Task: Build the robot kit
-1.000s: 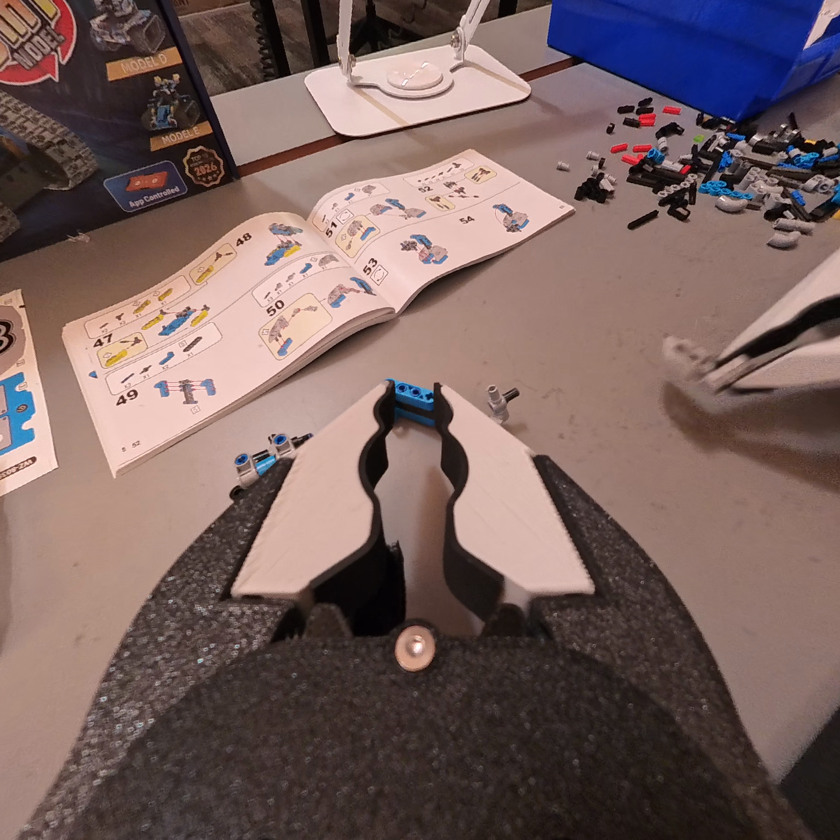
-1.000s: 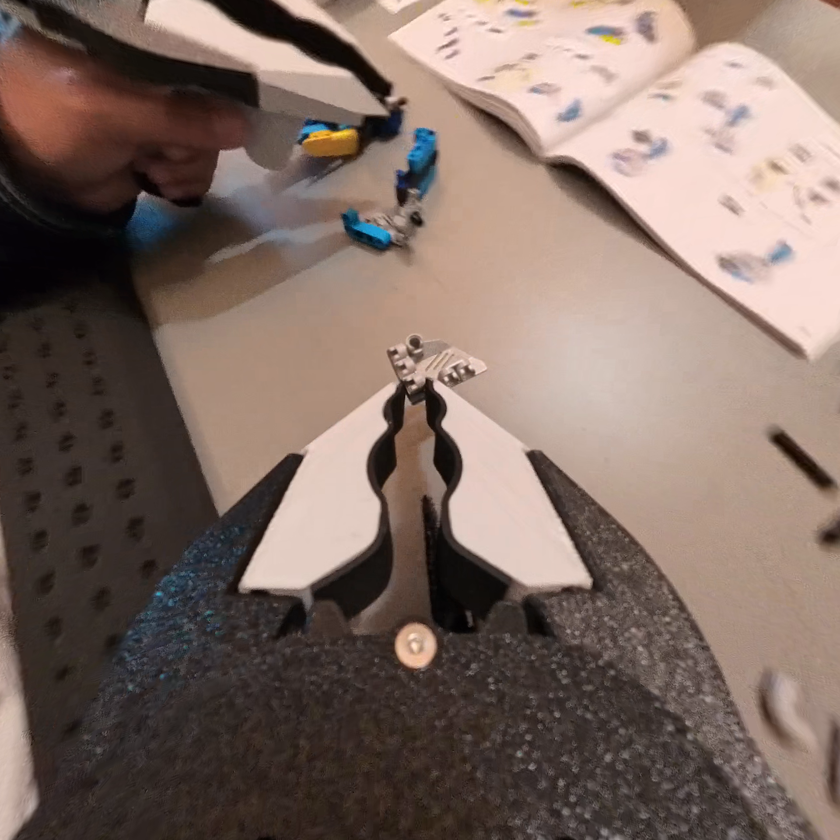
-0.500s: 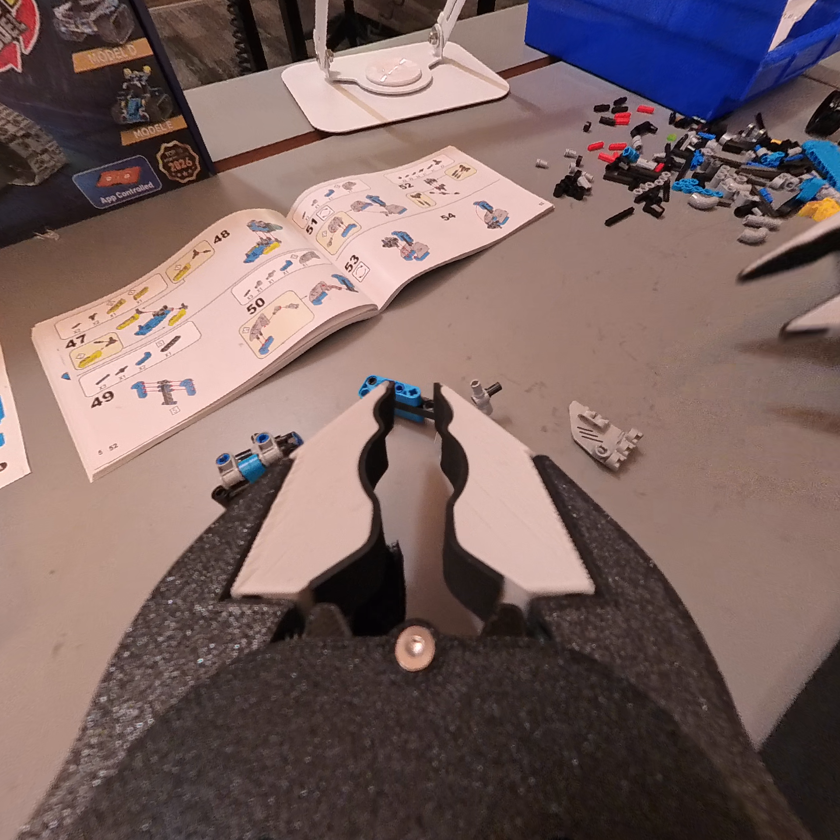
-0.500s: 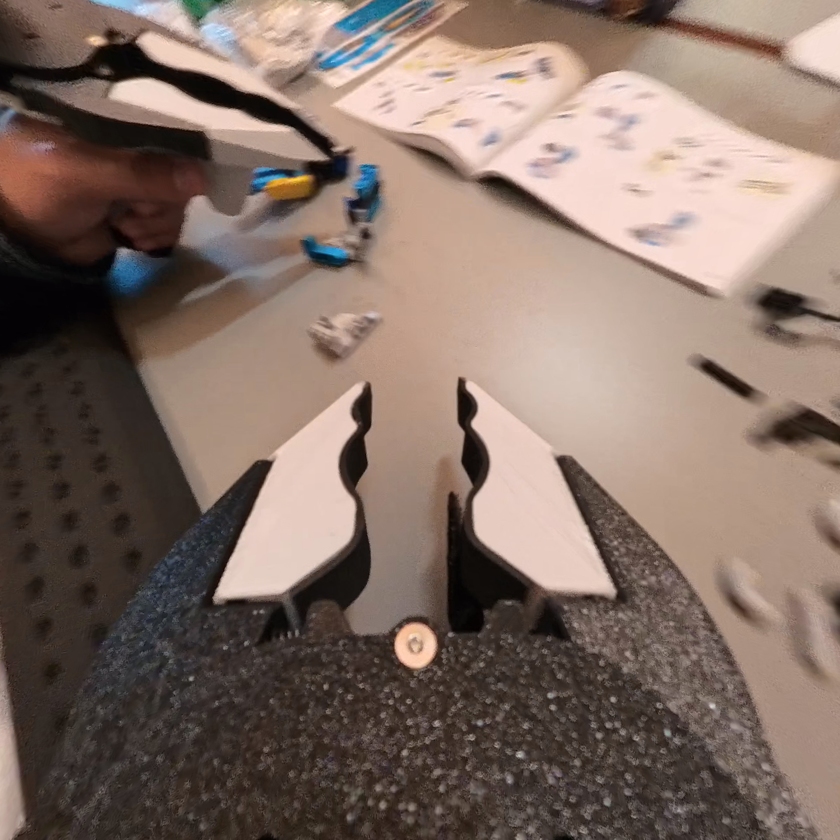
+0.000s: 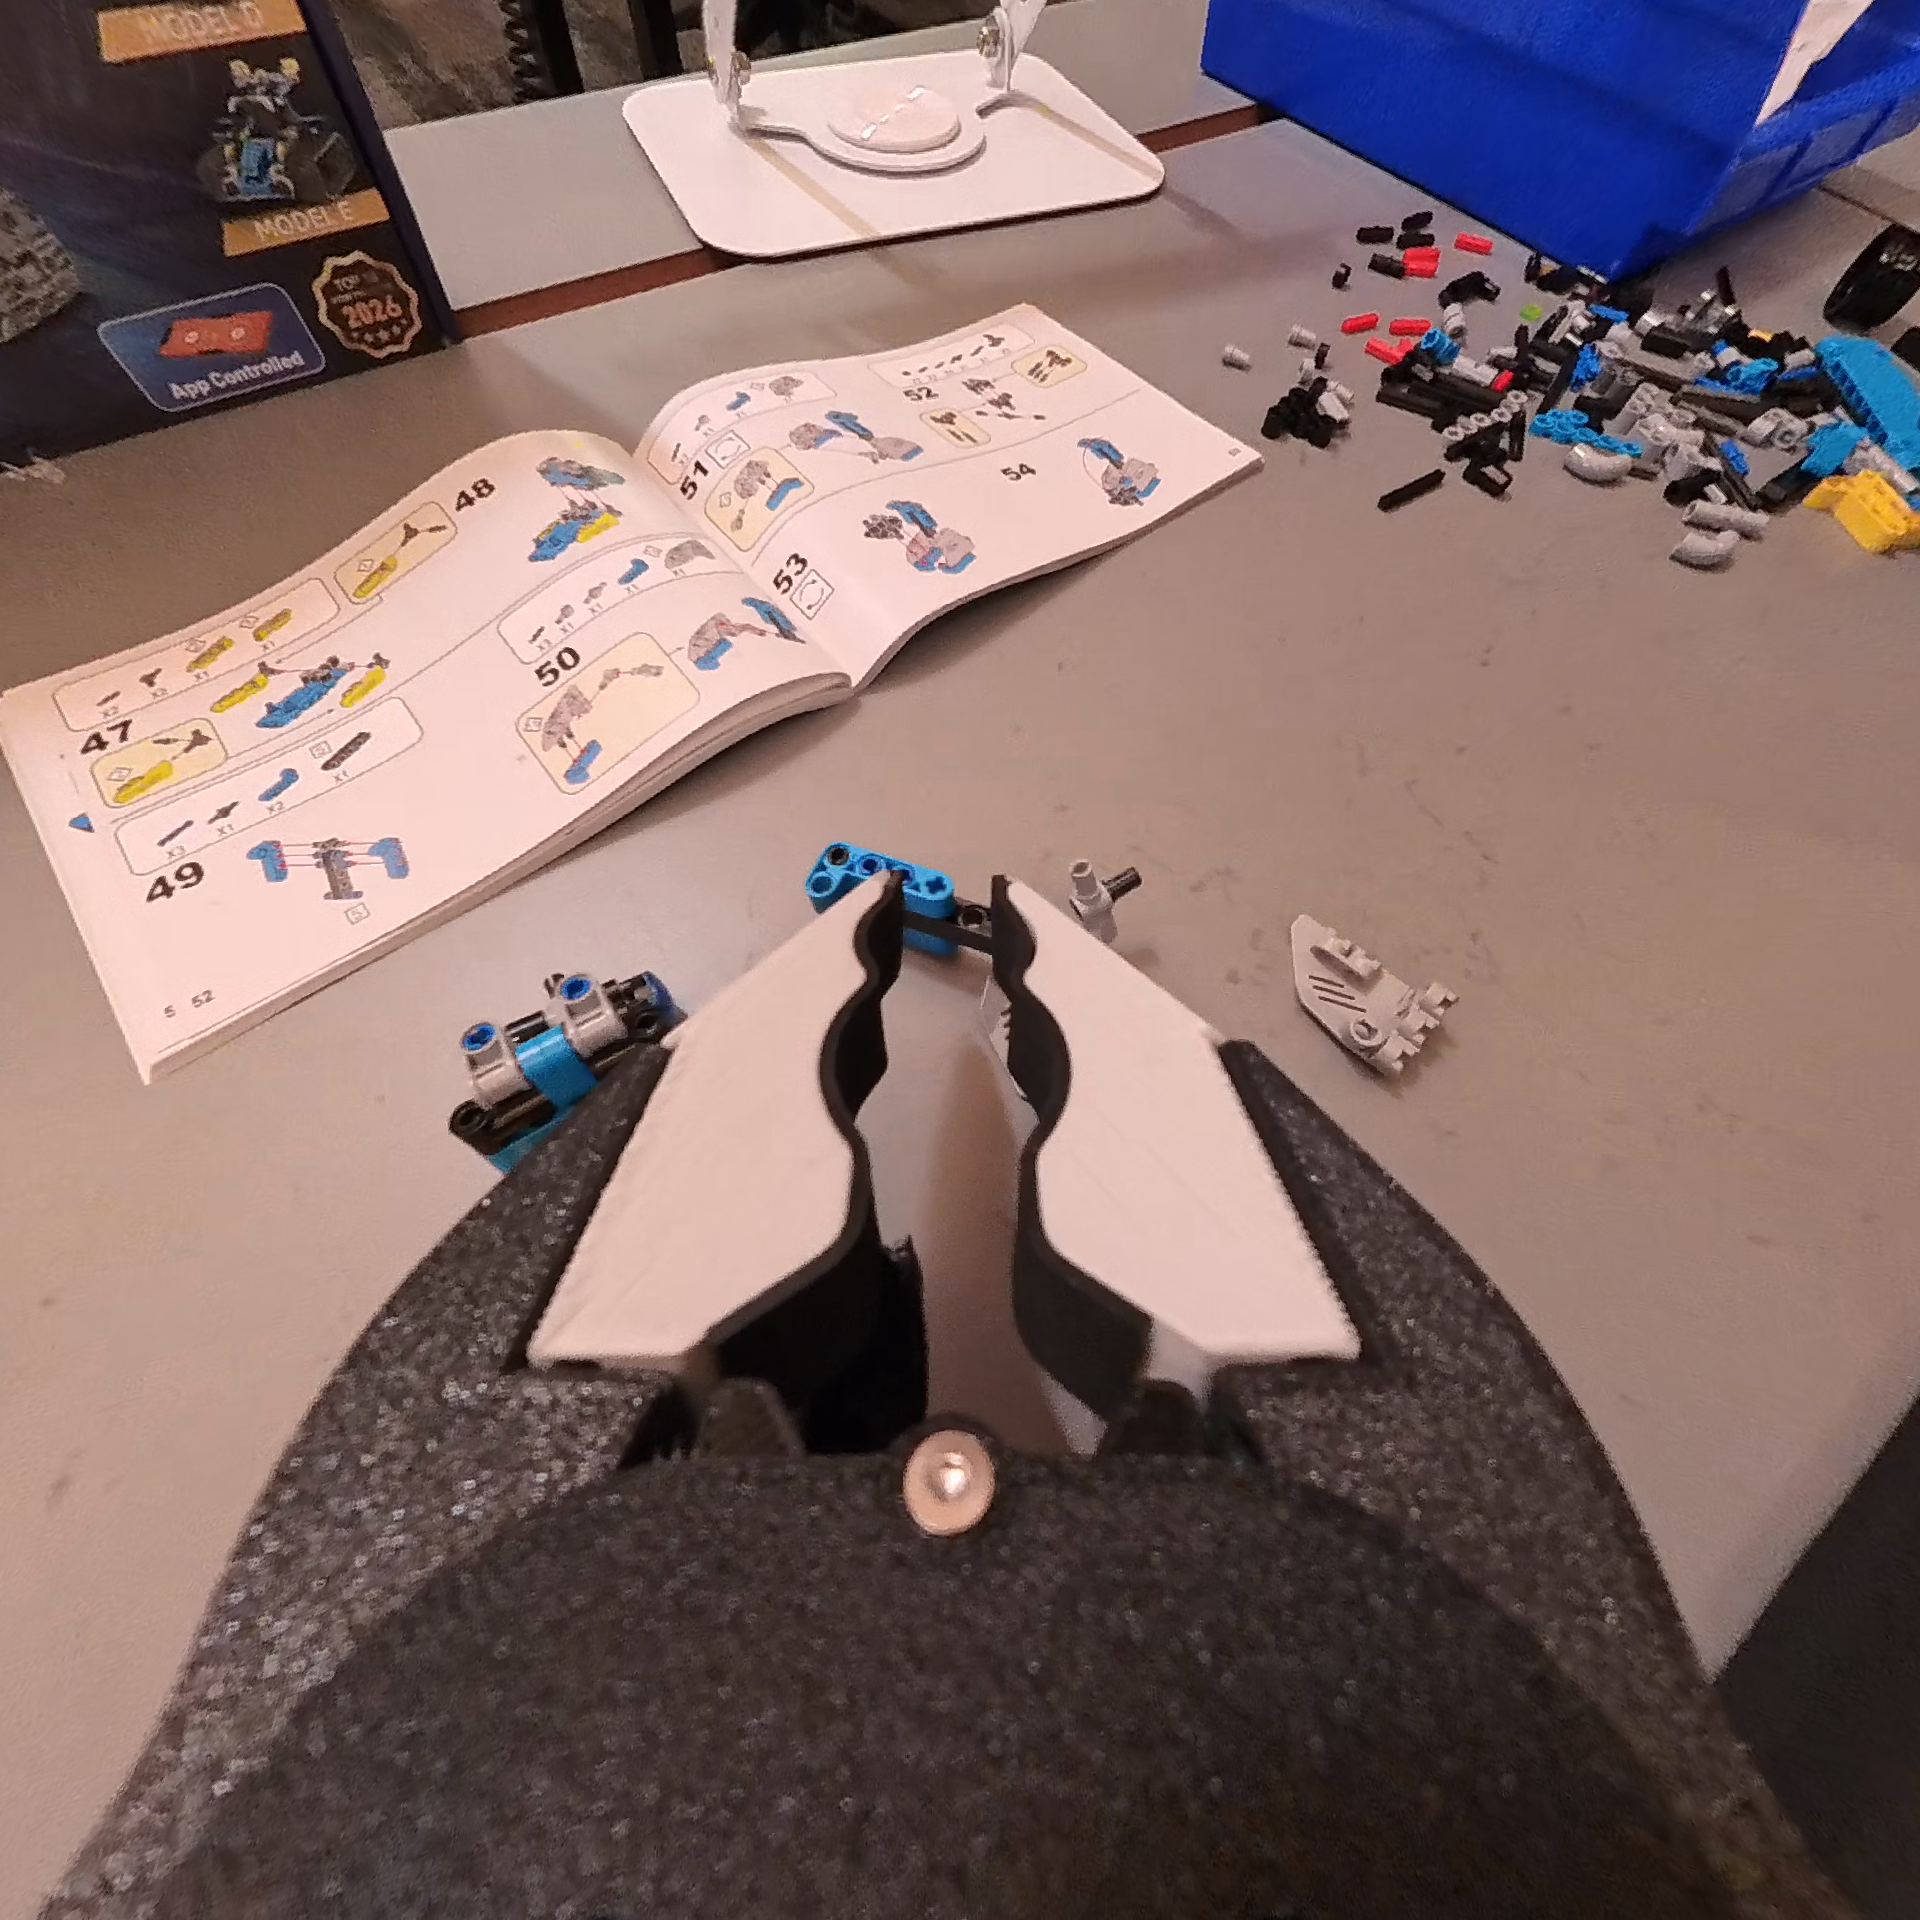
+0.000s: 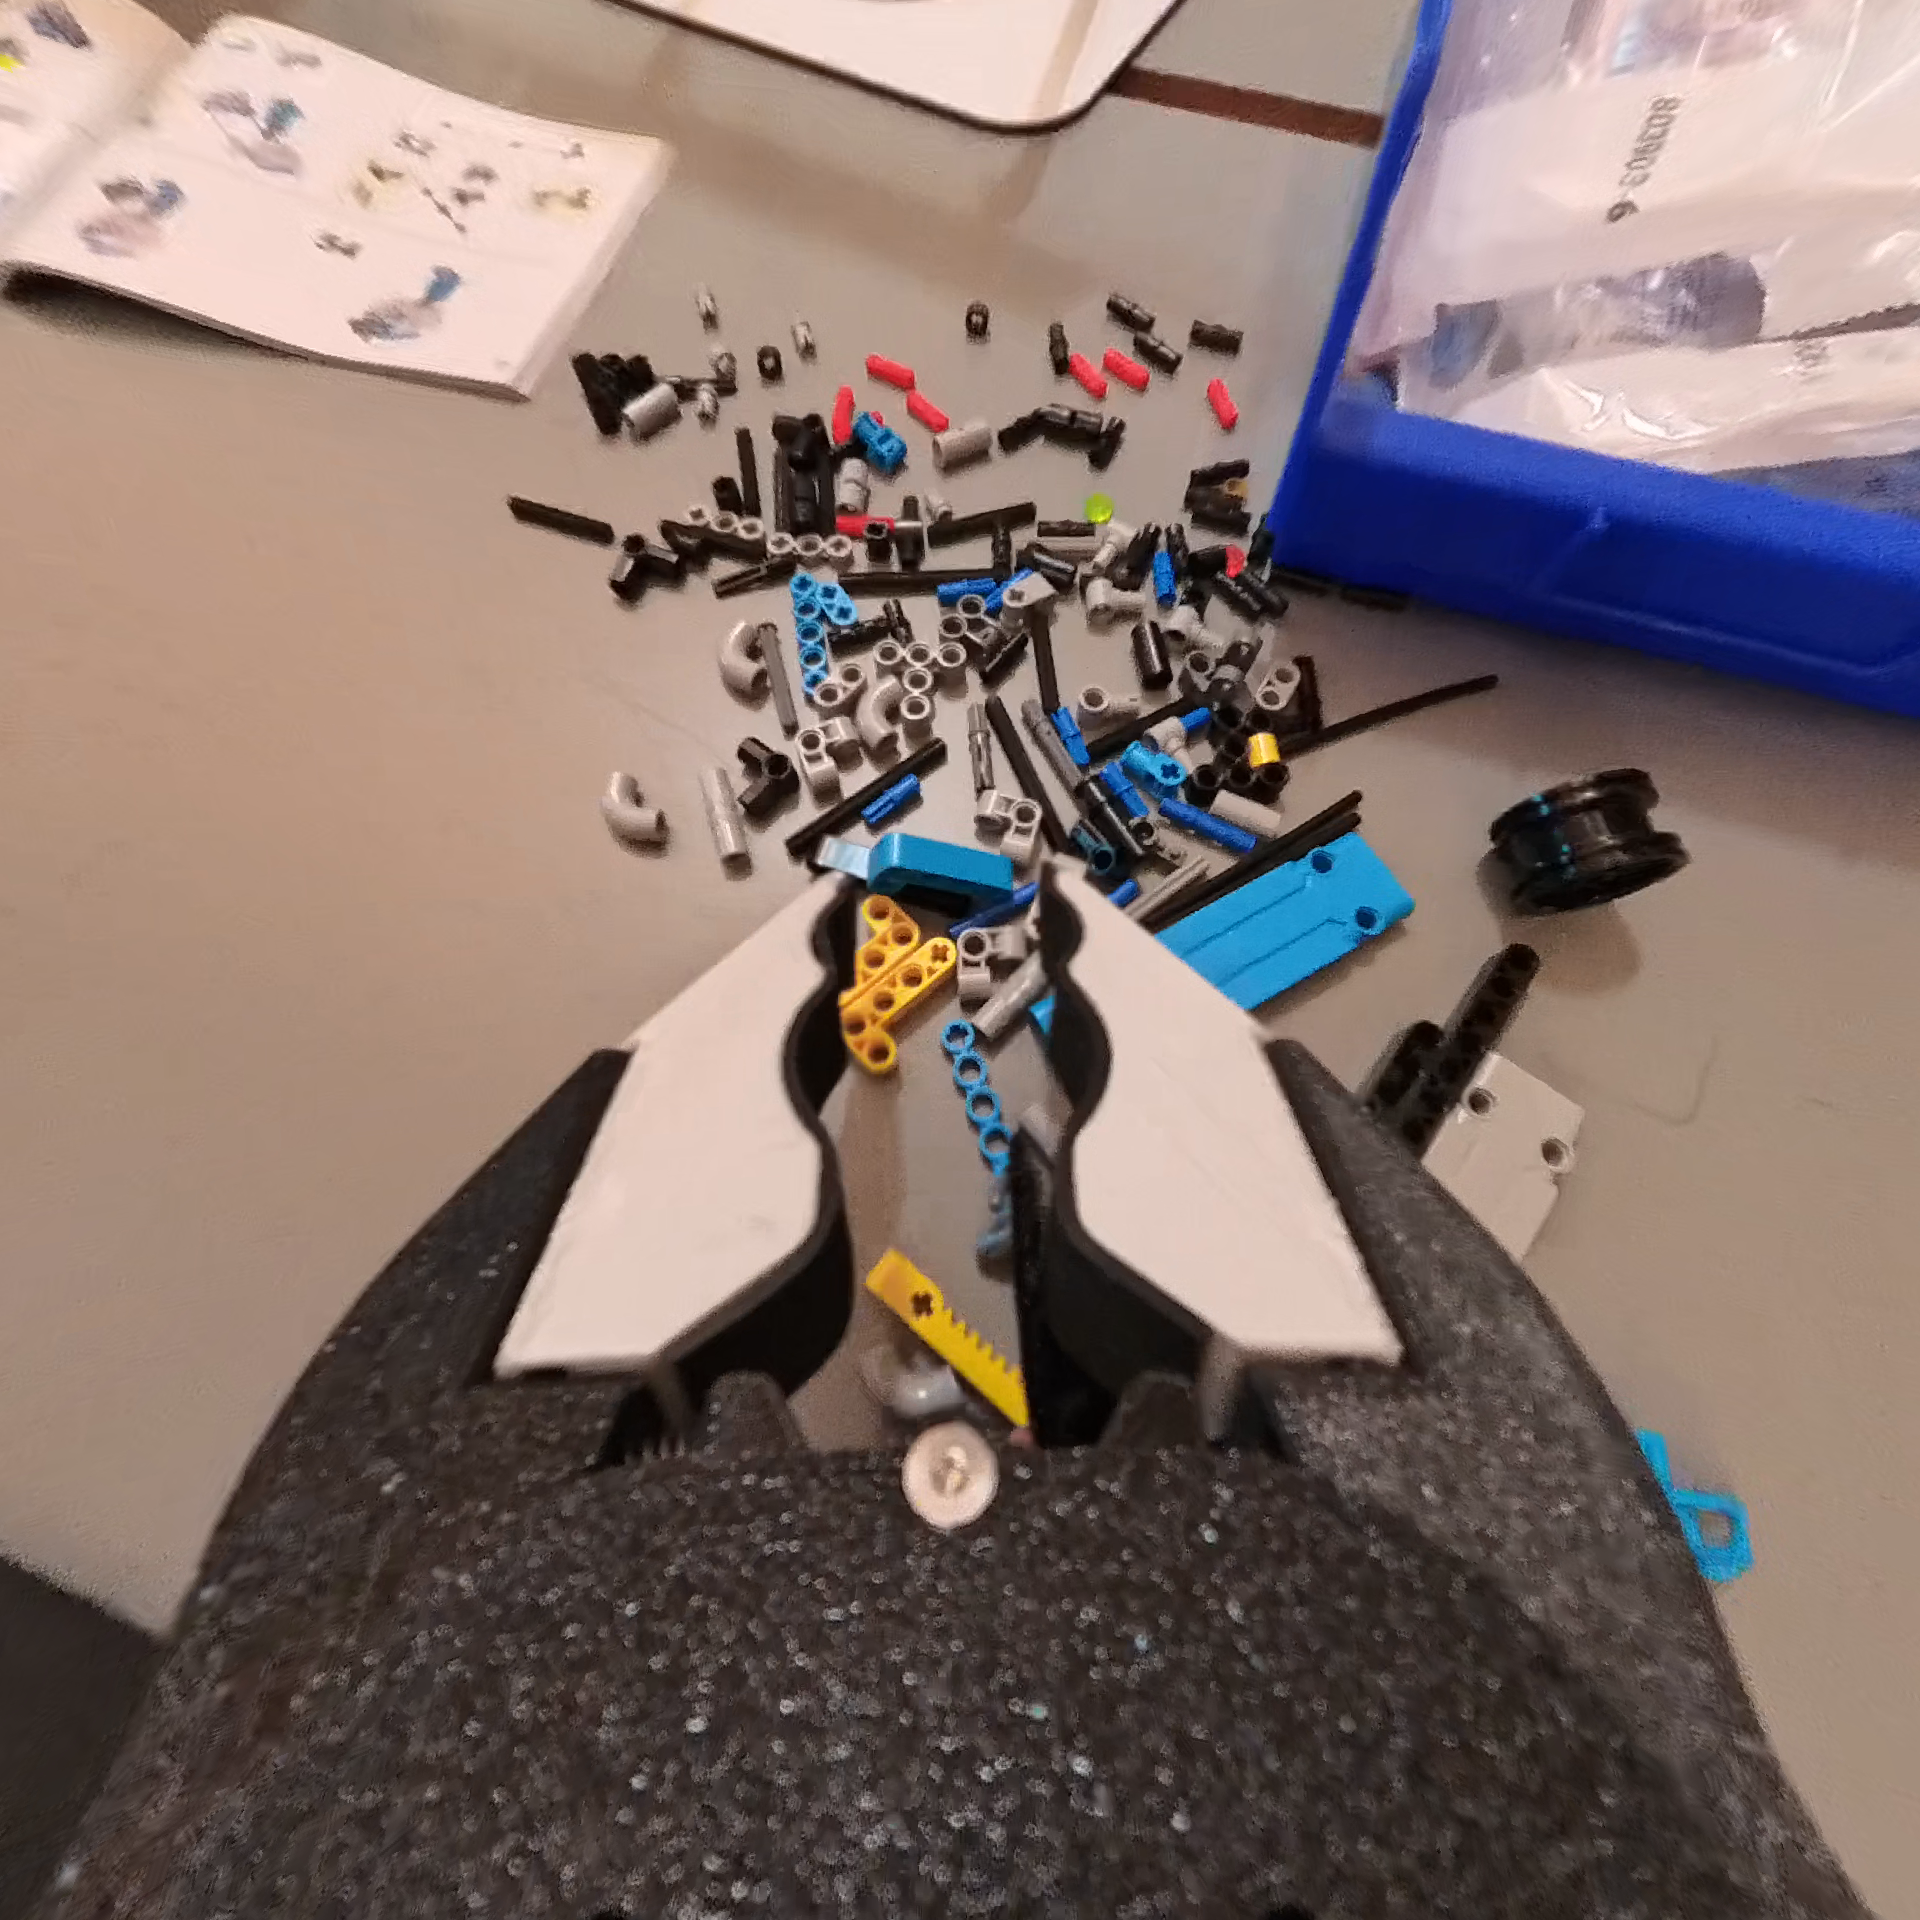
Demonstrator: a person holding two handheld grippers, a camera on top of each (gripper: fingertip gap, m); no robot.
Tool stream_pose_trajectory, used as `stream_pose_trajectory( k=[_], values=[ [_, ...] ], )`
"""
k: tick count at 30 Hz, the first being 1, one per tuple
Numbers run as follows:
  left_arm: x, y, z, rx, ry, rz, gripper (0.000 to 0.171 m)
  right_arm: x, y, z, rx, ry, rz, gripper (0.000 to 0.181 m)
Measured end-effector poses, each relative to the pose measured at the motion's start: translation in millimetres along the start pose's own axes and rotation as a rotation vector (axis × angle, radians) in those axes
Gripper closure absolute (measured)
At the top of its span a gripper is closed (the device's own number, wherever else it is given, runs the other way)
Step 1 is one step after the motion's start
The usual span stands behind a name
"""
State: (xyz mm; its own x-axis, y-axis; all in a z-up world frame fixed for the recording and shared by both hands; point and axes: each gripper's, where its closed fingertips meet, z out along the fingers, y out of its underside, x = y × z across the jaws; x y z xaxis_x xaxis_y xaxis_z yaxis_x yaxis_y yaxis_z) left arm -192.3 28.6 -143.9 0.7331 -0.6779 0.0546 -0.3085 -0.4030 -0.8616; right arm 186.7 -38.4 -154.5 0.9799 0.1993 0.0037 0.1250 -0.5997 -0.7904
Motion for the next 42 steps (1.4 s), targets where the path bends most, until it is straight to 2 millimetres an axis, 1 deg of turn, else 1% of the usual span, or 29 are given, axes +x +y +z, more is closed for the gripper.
stream_pose_trajectory(
  k=[1, 3, 6, 8, 9, 11, 15, 17, 18, 19, 22, 23, 26, 27, 28, 29, 31, 33, 34, 36, 42],
  values=[
    [0, 0, 0, 0.001, 0.003, -0.006, 0.155, -2, -1, 5, 0.002, 0.000, -0.005, 0.152],
    [-1, 1, 0, -0.005, 0.004, -0.012, 0.155, -6, -1, 12, -0.008, -0.012, -0.005, 0.151],
    [0, 1, 0, -0.003, 0.003, -0.010, 0.155, -5, 5, 21, -0.041, 0.007, -0.021, 0.142],
    [0, 1, 0, -0.003, 0.007, -0.008, 0.155, -5, 9, 24, -0.053, 0.004, -0.025, 0.139],
    [1, 0, 0, -0.004, 0.009, -0.007, 0.155, -4, 10, 25, -0.058, 0.010, -0.027, 0.139],
    [2, 0, 0, 0.000, 0.009, -0.005, 0.155, -4, 11, 26, -0.068, 0.008, -0.029, 0.150],
    [2, -1, -1, 0.001, 0.009, -0.004, 0.155, -6, 6, 23, -0.048, 0.015, -0.054, 0.151],
    [2, -1, -1, 0.001, 0.011, -0.007, 0.155, -15, -3, 19, -0.020, 0.005, -0.089, 0.151],
    [2, -1, 0, 0.001, 0.011, -0.007, 0.155, -24, -11, 15, 0.001, -0.015, -0.102, 0.151],
    [2, -1, 0, 0.001, 0.011, -0.008, 0.155, -39, -20, 12, 0.029, -0.055, -0.115, 0.151],
    [1, -1, 0, 0.002, 0.009, -0.008, 0.155, -102, -42, 4, 0.090, -0.188, -0.211, 0.151],
    [1, -1, 0, 0.000, 0.010, -0.010, 0.155, -127, -46, 4, 0.096, -0.251, -0.245, 0.163],
    [2, -1, 0, 0.002, 0.013, -0.011, 0.155, -203, -47, 14, 0.068, -0.455, -0.291, 0.163],
    [2, -1, 0, 0.003, 0.014, -0.010, 0.155, -223, -46, 19, 0.065, -0.500, -0.310, 0.163],
    [2, -1, 0, 0.003, 0.015, -0.010, 0.155, -239, -45, 26, 0.060, -0.527, -0.334, 0.163],
    [2, -1, 0, 0.003, 0.016, -0.009, 0.155, -250, -42, 33, 0.040, -0.535, -0.365, 0.163],
    [2, -2, -1, 0.005, 0.018, -0.010, 0.155, -266, -36, 44, 0.001, -0.557, -0.404, 0.163],
    [3, -2, -1, 0.005, 0.023, -0.012, 0.155, -278, -30, 48, -0.027, -0.593, -0.410, 0.163],
    [3, -2, -1, 0.008, 0.024, -0.013, 0.155, -281, -26, 49, -0.037, -0.594, -0.422, 0.163],
    [4, -3, -1, 0.008, 0.028, -0.013, 0.155, -279, -20, 52, -0.047, -0.574, -0.452, 0.162],
    [3, -4, -1, 0.015, 0.029, -0.019, 0.155, -278, -17, 50, -0.040, -0.607, -0.392, 0.162]
  ],
)
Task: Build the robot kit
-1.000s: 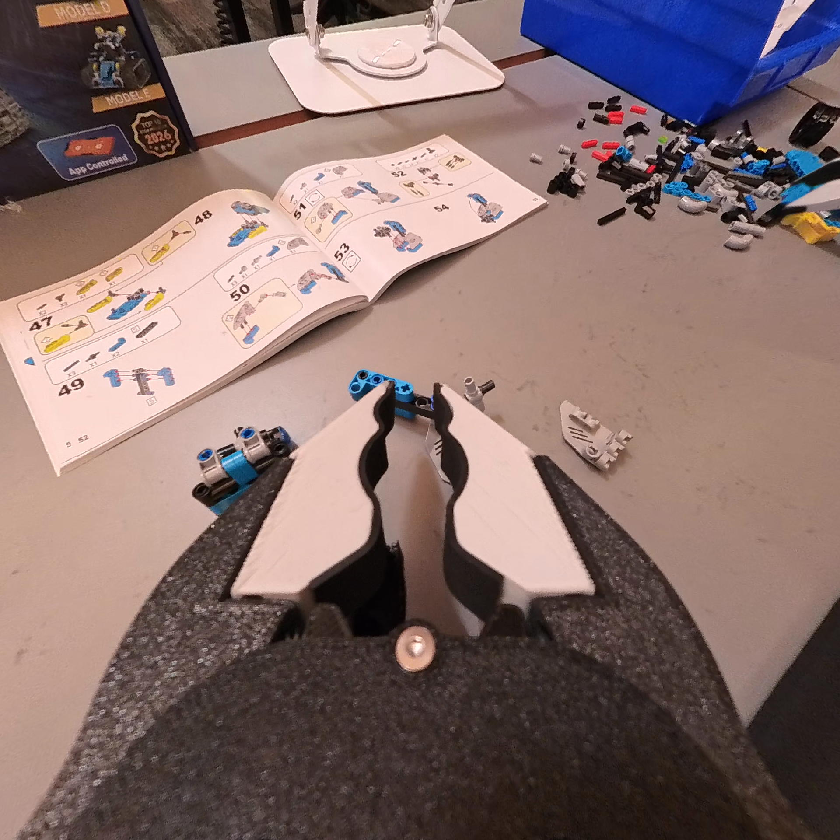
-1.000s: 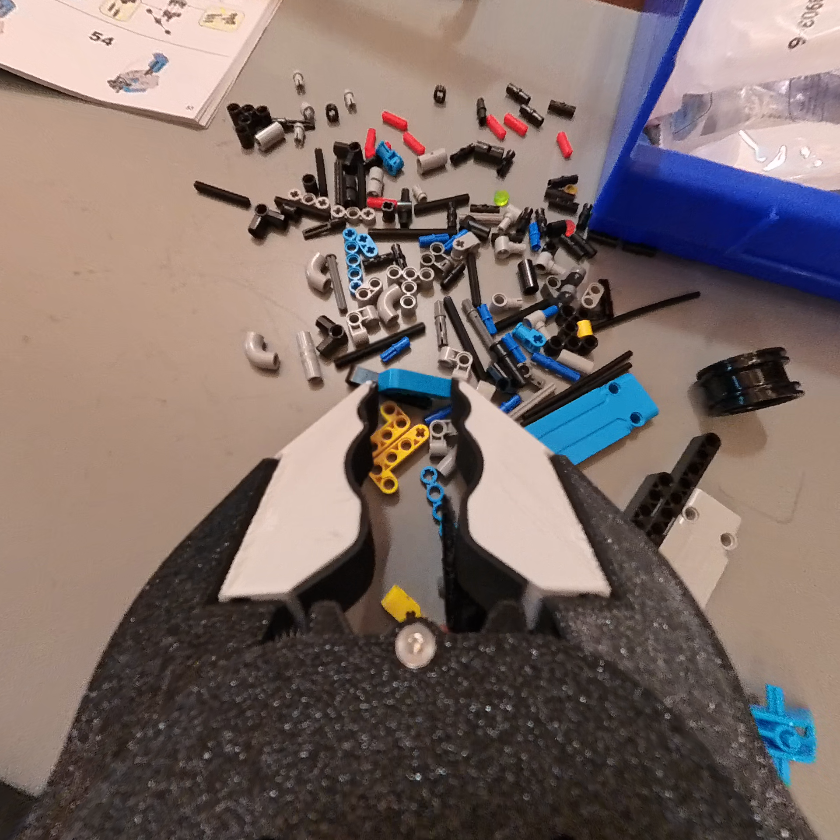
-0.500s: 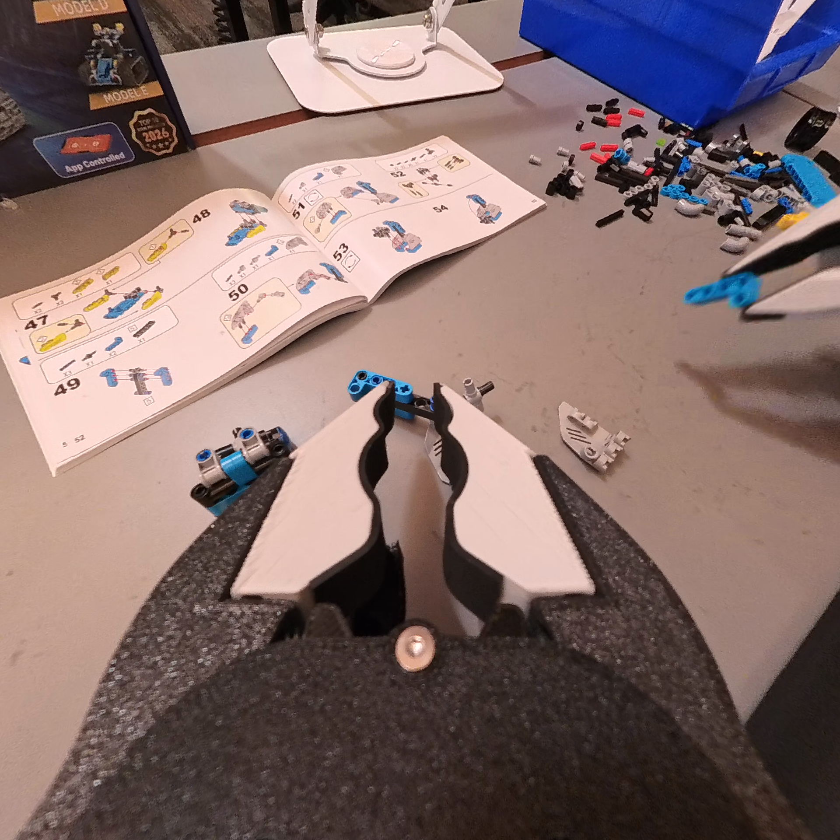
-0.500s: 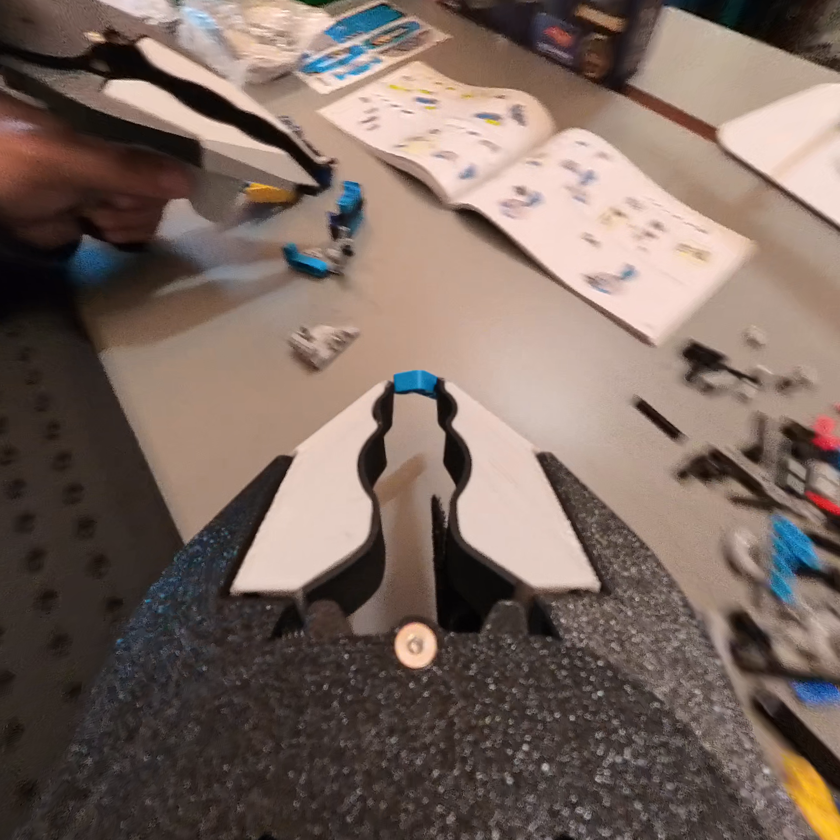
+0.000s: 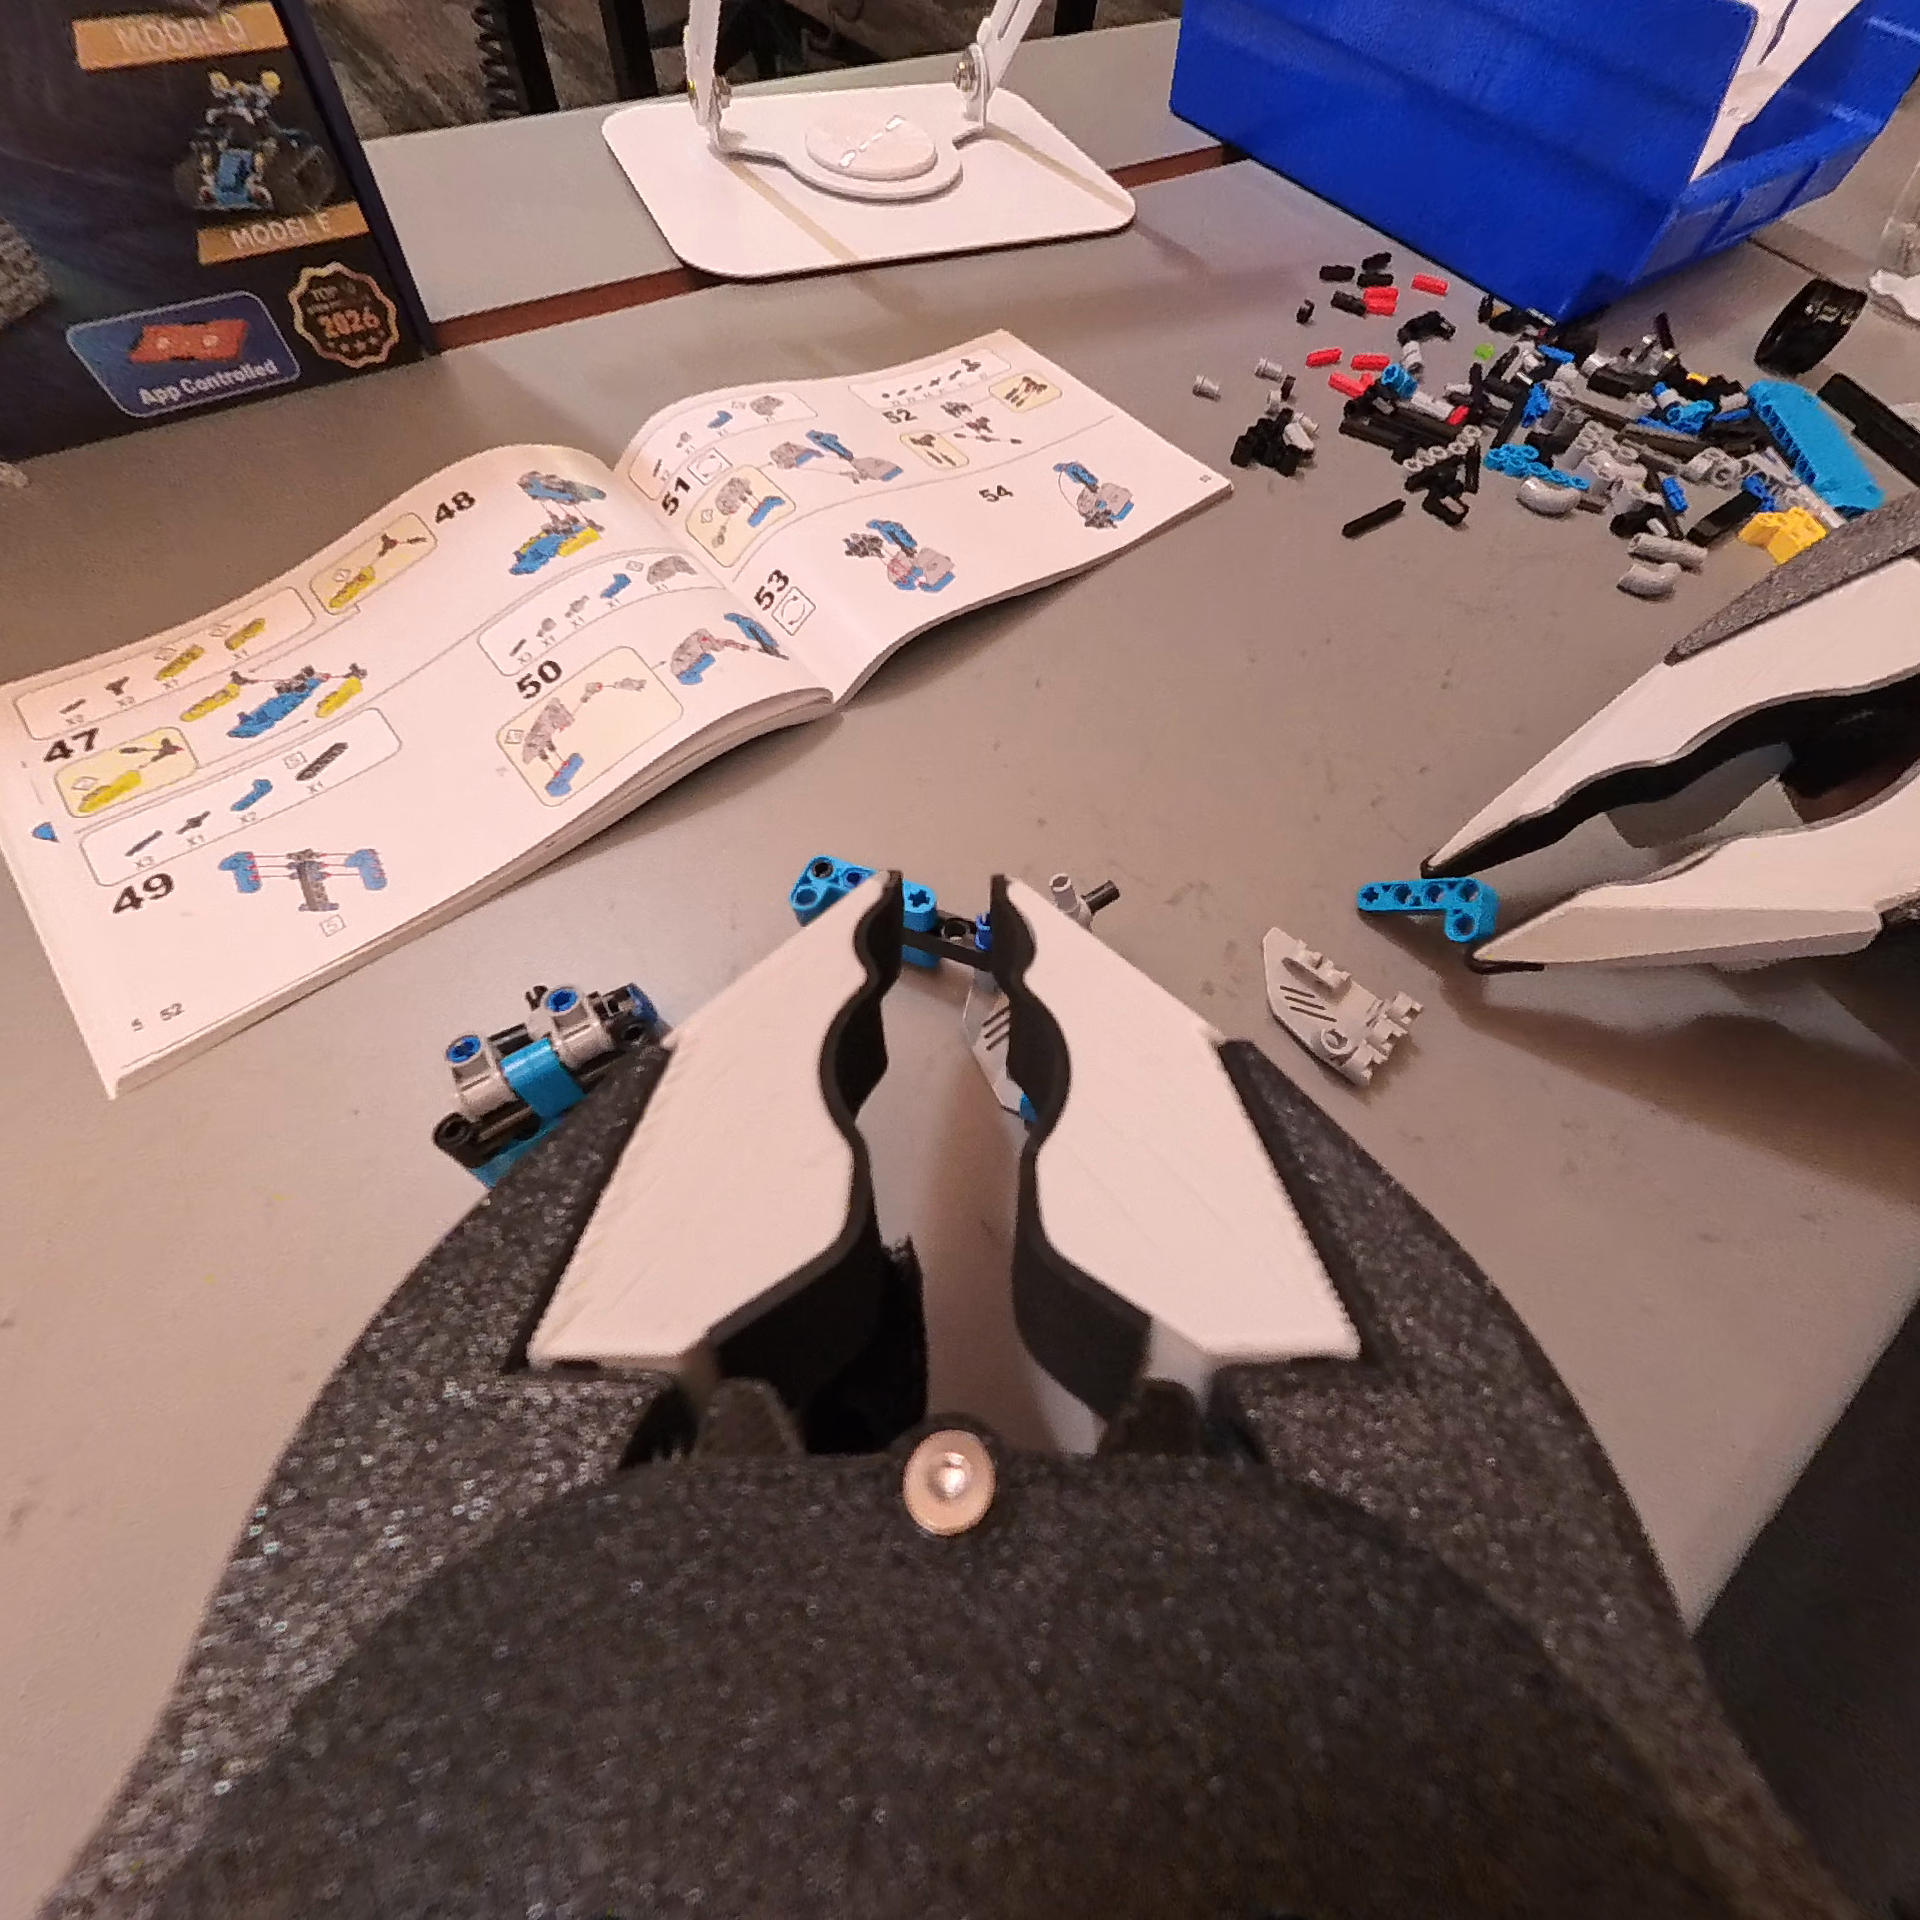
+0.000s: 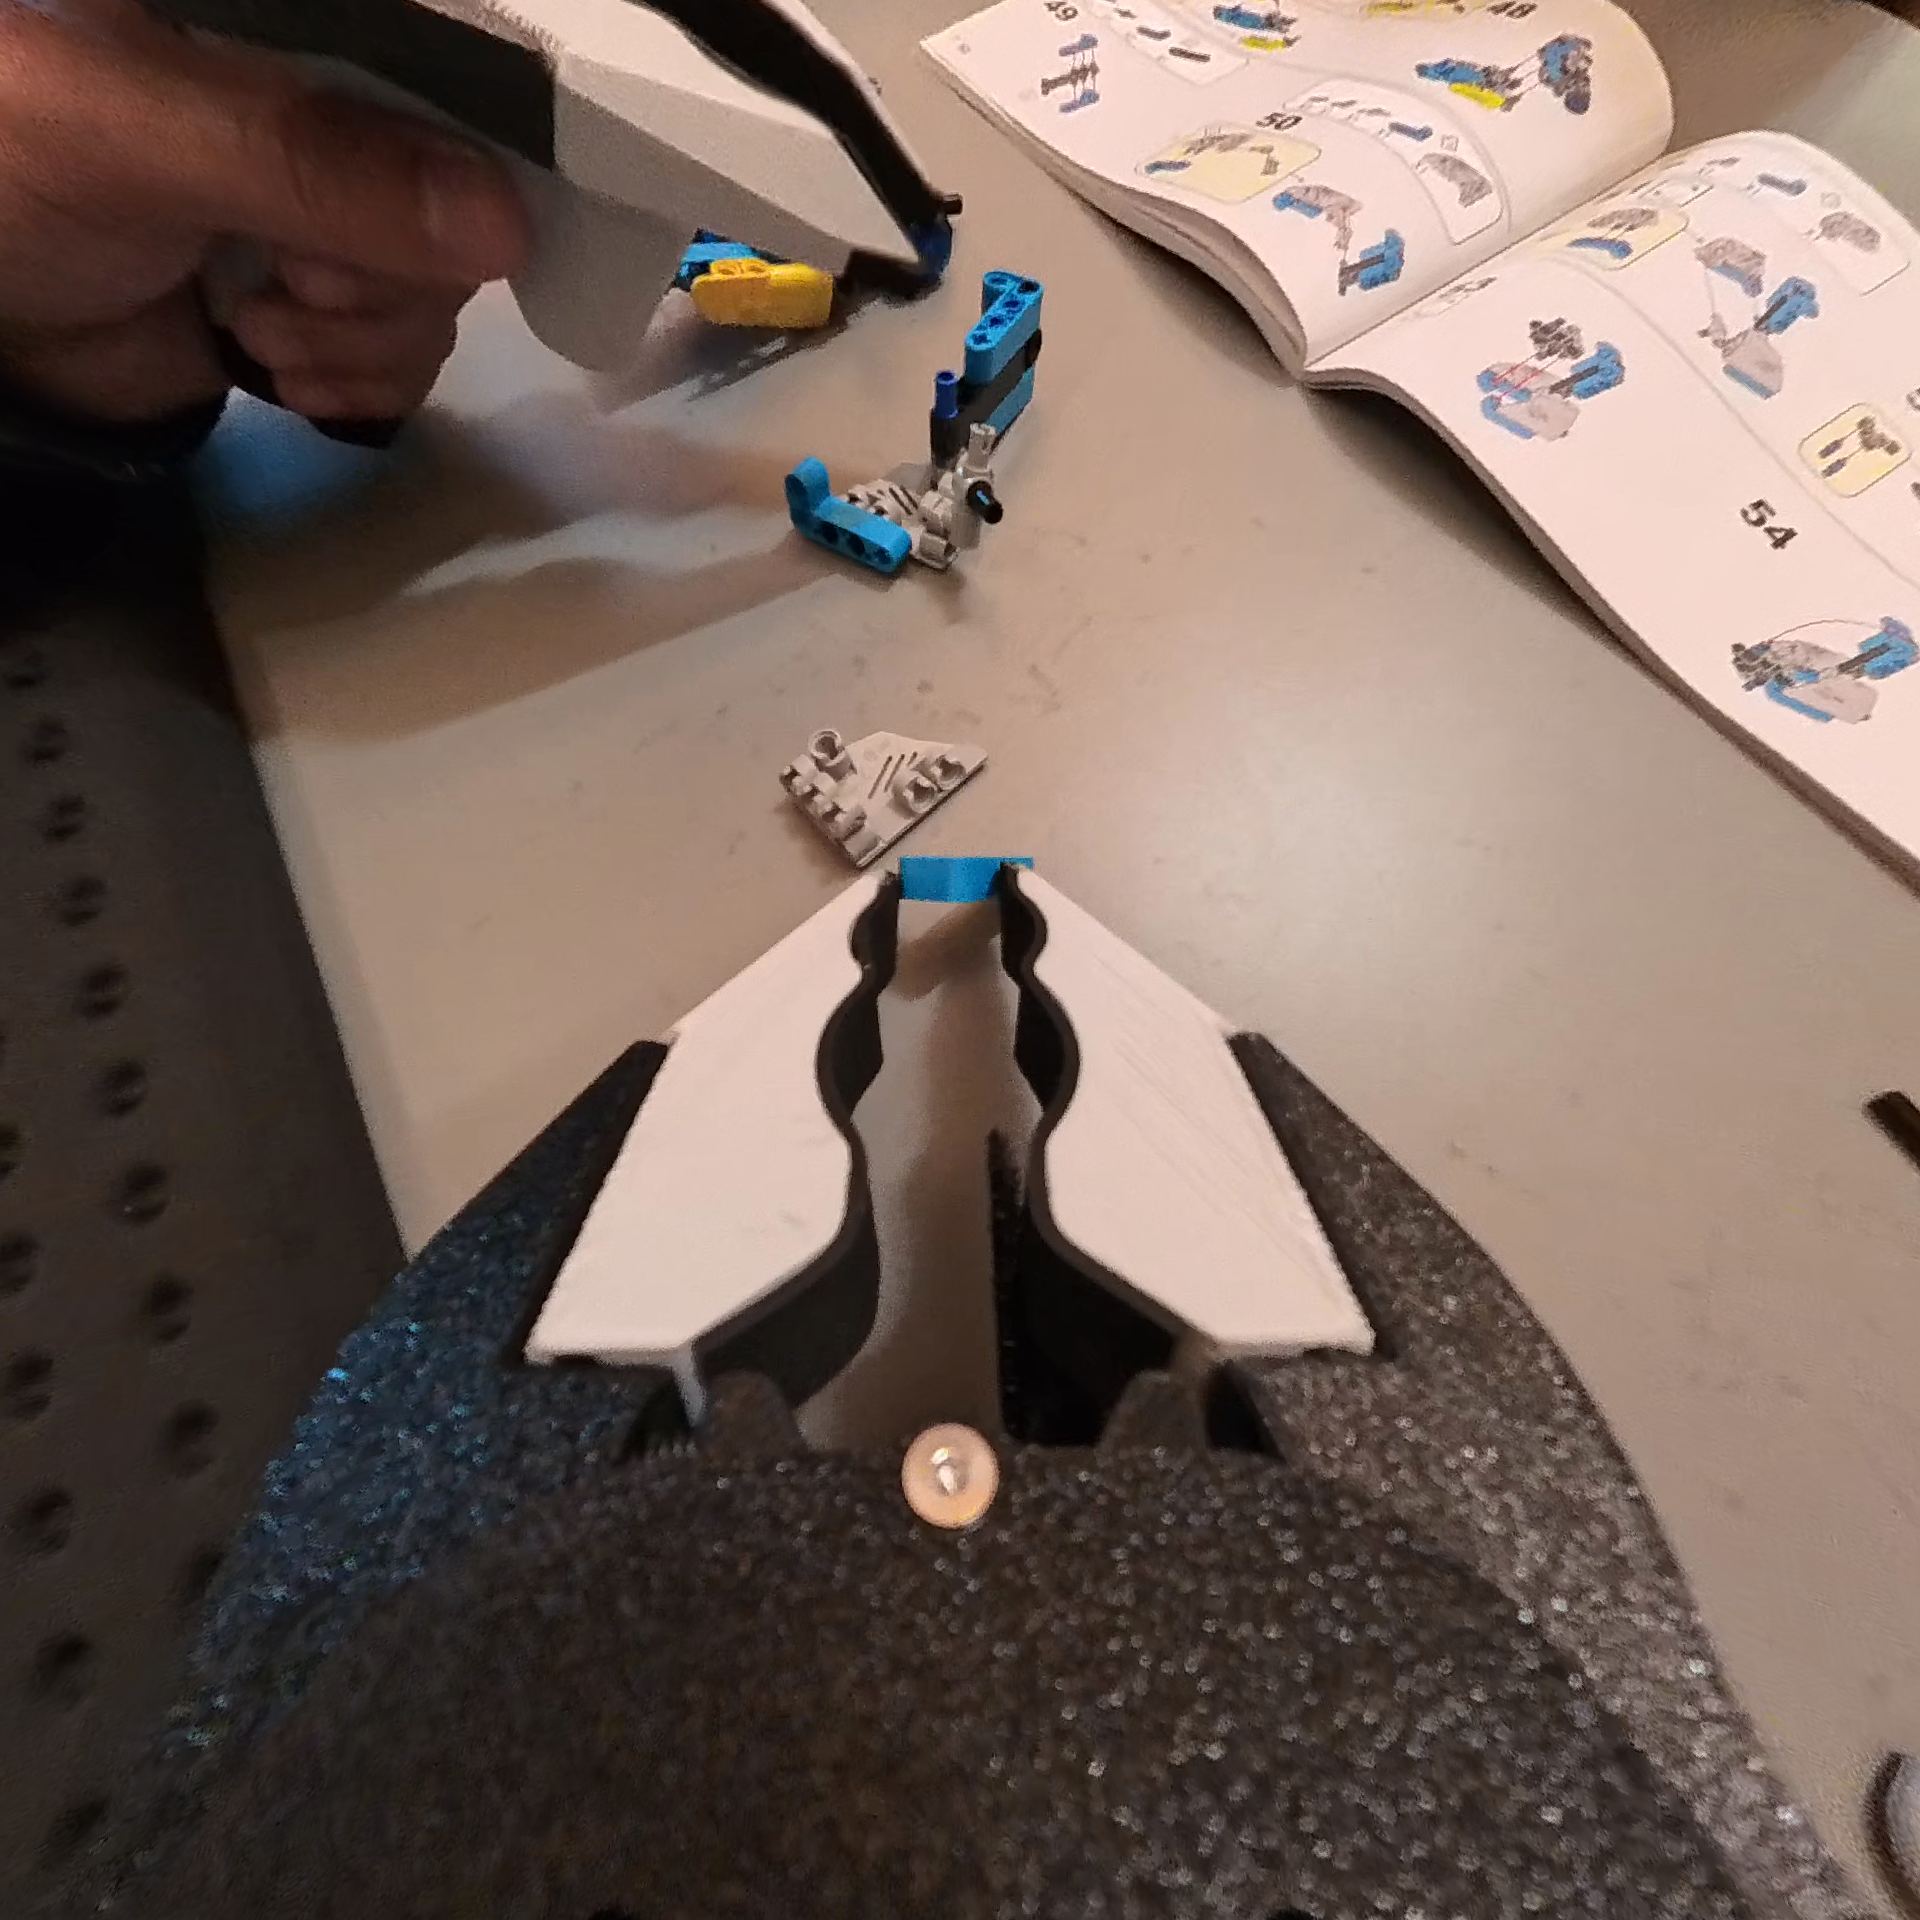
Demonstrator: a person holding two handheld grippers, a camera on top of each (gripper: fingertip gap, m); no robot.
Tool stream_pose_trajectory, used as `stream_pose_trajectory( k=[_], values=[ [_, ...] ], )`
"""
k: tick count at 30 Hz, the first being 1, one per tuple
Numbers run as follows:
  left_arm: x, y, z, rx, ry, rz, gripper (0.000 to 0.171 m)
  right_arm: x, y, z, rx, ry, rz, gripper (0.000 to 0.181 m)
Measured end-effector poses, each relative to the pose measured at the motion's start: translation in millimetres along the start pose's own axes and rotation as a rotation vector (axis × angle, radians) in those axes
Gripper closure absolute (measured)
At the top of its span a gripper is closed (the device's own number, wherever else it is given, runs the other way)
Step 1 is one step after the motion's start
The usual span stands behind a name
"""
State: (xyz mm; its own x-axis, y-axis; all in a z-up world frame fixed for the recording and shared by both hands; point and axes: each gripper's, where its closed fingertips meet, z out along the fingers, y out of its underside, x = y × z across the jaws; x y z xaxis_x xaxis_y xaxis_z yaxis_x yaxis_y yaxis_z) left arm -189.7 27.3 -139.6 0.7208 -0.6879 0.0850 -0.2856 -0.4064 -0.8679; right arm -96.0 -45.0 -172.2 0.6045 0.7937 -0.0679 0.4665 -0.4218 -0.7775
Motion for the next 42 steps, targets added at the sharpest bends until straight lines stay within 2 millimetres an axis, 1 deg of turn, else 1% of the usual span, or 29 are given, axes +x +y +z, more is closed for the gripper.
stream_pose_trajectory(
  k=[4, 6, 8, 10, 13, 15, 16, 18, 19, 22, 26, 28, 31, 33, 35, 38, 39, 42],
  values=[
    [1, 1, 0, -0.002, 0.002, 0.000, 0.155, 4, 0, -5, 0.015, 0.017, 0.020, 0.155],
    [1, 1, 0, -0.006, 0.005, 0.000, 0.155, 10, -9, -18, 0.081, 0.038, 0.058, 0.153],
    [1, 1, 0, -0.005, 0.007, -0.002, 0.155, 25, -12, -38, 0.129, 0.082, 0.080, 0.154],
    [2, 2, 1, -0.008, 0.013, -0.005, 0.155, 53, -4, -60, 0.141, 0.167, 0.106, 0.154],
    [4, 3, 2, -0.017, 0.023, -0.010, 0.155, 113, 18, -93, 0.113, 0.332, 0.179, 0.154],
    [4, 2, 1, -0.011, 0.020, -0.006, 0.155, 148, 30, -111, 0.079, 0.429, 0.207, 0.155],
    [4, 2, 1, -0.012, 0.018, -0.006, 0.155, 161, 31, -117, 0.080, 0.457, 0.218, 0.158],
    [4, 3, 2, -0.015, 0.020, -0.010, 0.155, 183, 30, -123, 0.077, 0.491, 0.230, 0.159],
    [3, 3, 2, -0.015, 0.019, -0.011, 0.155, 194, 30, -122, 0.065, 0.505, 0.232, 0.159],
    [3, 3, 2, -0.018, 0.016, -0.013, 0.155, 215, 28, -107, 0.027, 0.486, 0.243, 0.159],
    [2, 3, 2, -0.017, 0.017, -0.016, 0.155, 233, 15, -79, -0.025, 0.443, 0.209, 0.159],
    [3, 3, 2, -0.017, 0.017, -0.014, 0.155, 239, 12, -66, -0.056, 0.420, 0.207, 0.159],
    [2, 3, 1, -0.014, 0.018, -0.017, 0.155, 247, 11, -54, -0.075, 0.406, 0.210, 0.160],
    [2, 3, 1, -0.016, 0.023, -0.022, 0.155, 248, 14, -51, -0.079, 0.384, 0.229, 0.160],
    [3, 3, 1, -0.018, 0.029, -0.025, 0.155, 252, 22, -59, -0.093, 0.409, 0.229, 0.160],
    [5, 3, 1, -0.015, 0.034, -0.026, 0.155, 261, 41, -84, -0.123, 0.467, 0.249, 0.160],
    [5, 3, 1, -0.014, 0.037, -0.028, 0.155, 261, 47, -93, -0.123, 0.481, 0.259, 0.160],
    [7, 2, 1, -0.014, 0.046, -0.034, 0.155, 253, 65, -120, -0.121, 0.496, 0.295, 0.162]
  ],
)
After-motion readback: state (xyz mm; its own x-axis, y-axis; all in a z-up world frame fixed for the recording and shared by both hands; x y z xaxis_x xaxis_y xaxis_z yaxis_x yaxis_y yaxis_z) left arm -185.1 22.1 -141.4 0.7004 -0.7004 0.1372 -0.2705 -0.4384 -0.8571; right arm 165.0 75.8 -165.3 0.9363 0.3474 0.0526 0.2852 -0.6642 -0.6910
